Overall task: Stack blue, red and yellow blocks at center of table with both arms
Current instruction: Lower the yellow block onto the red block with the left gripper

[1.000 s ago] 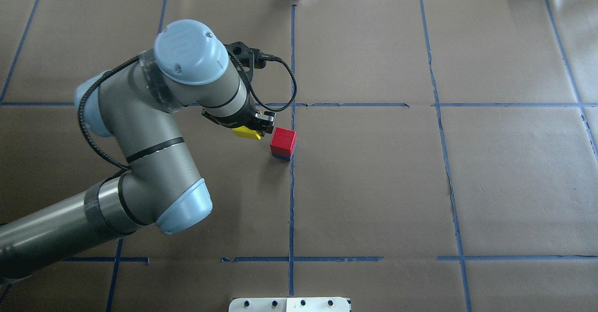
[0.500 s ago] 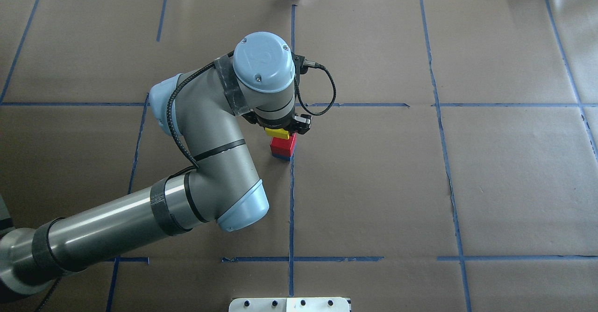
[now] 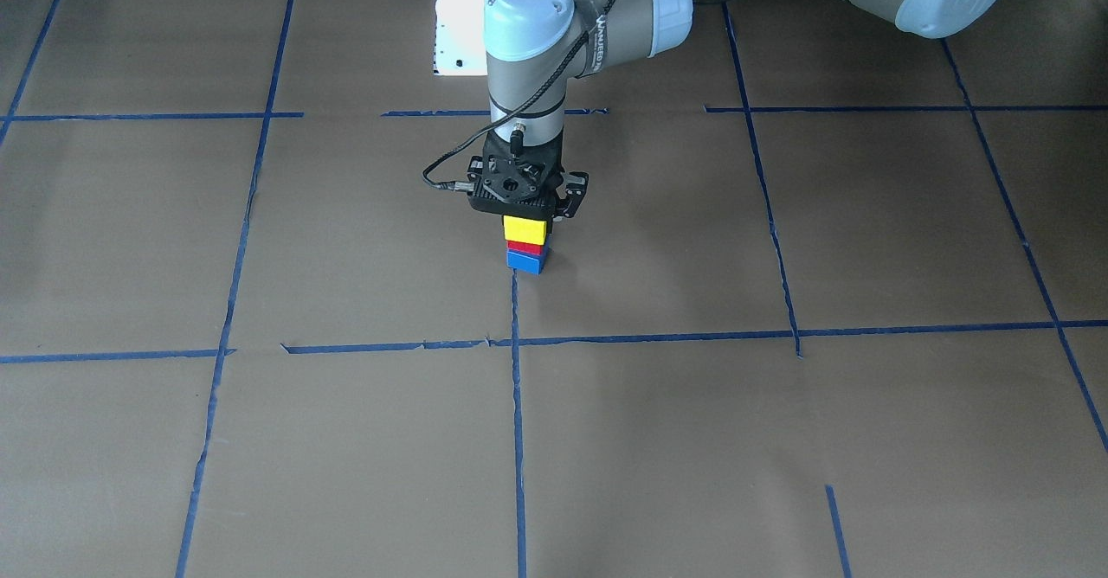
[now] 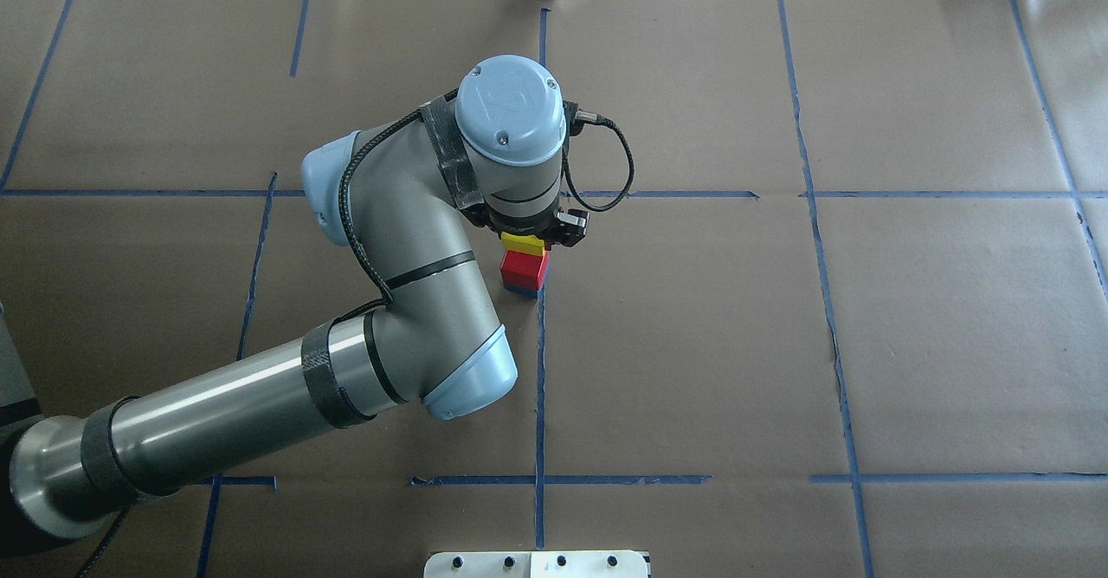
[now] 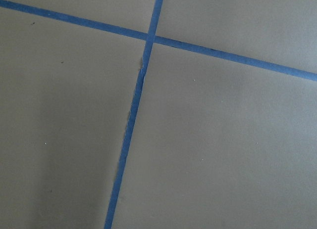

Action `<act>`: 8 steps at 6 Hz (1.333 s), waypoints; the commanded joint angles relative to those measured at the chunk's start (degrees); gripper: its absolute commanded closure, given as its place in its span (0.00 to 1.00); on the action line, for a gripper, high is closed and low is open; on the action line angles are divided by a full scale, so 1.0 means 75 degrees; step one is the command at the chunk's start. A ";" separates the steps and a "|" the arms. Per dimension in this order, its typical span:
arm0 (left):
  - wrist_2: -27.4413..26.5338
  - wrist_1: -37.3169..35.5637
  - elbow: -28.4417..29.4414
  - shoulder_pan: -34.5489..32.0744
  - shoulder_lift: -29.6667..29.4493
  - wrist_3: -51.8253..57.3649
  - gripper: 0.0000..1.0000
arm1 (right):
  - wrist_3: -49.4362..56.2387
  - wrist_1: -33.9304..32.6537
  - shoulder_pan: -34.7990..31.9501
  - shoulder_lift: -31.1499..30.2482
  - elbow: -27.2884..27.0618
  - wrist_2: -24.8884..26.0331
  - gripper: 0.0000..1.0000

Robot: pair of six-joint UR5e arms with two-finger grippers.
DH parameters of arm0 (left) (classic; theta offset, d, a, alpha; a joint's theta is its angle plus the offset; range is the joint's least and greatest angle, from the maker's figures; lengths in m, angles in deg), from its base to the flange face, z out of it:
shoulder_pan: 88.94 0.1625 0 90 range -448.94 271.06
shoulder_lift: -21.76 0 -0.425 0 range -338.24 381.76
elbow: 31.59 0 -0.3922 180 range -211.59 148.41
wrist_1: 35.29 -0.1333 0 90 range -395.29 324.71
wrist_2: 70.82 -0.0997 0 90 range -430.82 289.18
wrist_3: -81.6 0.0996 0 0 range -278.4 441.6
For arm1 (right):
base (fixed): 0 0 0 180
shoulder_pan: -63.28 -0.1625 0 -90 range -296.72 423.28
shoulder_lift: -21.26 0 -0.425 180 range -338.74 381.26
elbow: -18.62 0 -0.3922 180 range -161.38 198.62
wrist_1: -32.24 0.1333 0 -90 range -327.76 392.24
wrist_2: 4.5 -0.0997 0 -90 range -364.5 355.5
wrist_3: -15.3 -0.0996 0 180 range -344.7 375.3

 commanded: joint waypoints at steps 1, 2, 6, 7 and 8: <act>0.0047 0.0008 -0.0023 0.0007 0.0101 0.0003 0.91 | 0.0000 0.0000 0.0000 0.0000 0.0000 0.0000 0.00; 0.0454 -0.0015 -0.0024 0.0007 0.0113 0.0003 0.91 | 0.0000 0.0000 0.0000 0.0000 0.0000 0.0000 0.00; 0.0516 -0.0015 -0.0059 0.0007 0.0102 0.0003 0.91 | 0.0000 0.0000 0.0000 0.0000 0.0012 0.0000 0.00; 0.0516 -0.0015 -0.0047 0.0007 0.0113 0.0003 0.90 | 0.0000 0.0000 0.0000 0.0000 0.0023 0.0000 0.00; 0.0516 -0.0015 -0.0047 0.0007 0.0102 0.0003 0.89 | 0.0000 0.0000 0.0000 0.0000 0.0023 0.0000 0.00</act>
